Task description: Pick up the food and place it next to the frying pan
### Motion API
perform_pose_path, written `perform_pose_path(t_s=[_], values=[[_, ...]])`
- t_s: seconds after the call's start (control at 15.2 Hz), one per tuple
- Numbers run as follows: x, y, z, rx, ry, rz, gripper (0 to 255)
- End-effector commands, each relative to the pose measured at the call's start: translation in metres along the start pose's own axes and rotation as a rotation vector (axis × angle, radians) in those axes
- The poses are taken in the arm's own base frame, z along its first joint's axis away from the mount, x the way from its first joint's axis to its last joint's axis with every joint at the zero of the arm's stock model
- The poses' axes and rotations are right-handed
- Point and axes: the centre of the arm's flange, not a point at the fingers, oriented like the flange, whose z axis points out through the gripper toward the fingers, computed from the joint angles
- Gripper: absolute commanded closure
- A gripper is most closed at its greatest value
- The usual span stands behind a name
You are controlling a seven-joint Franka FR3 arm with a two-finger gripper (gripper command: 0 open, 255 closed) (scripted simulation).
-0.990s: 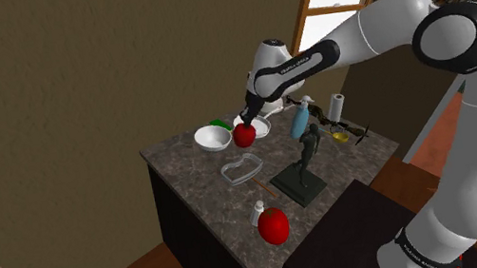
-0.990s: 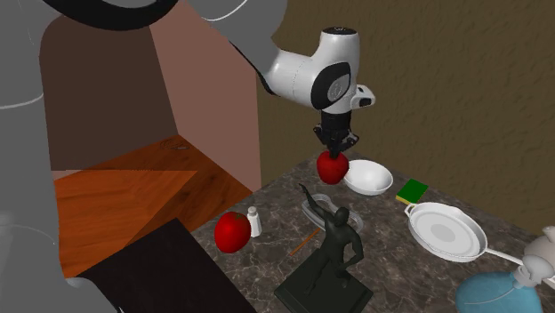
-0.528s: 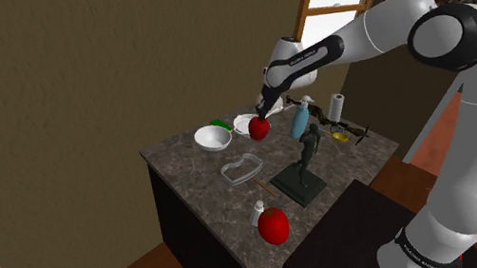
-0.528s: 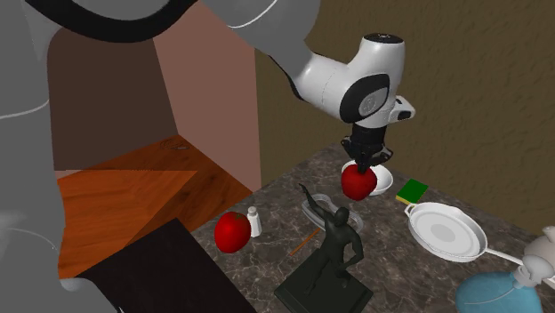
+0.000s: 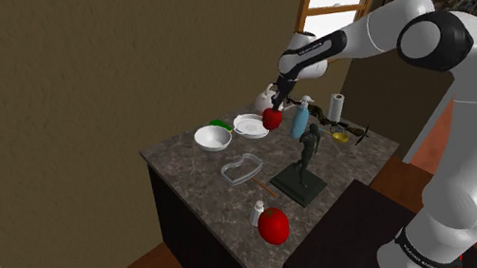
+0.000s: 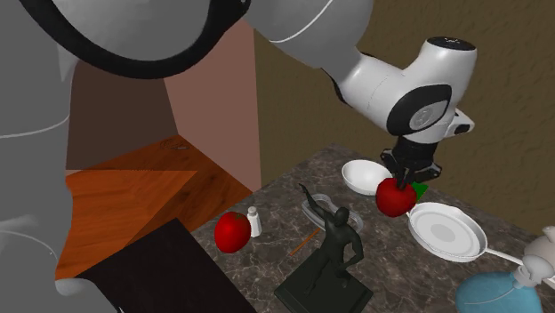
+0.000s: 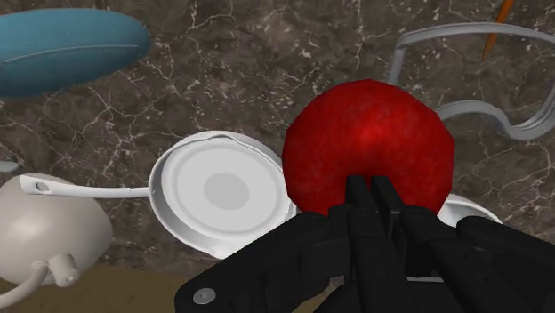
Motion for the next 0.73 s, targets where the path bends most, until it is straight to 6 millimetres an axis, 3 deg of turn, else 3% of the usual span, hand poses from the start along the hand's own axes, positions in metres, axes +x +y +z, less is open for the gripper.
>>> perform_pose_path(t_s=[0.0,0.59,0.66], values=[[-0.006,0.026,0.001,0.000,0.000,-0.002,255],[-0.017,0.144,-0.001,0.000,0.000,-0.002,255],[-0.018,0.144,0.004,0.000,0.000,-0.002,255]])
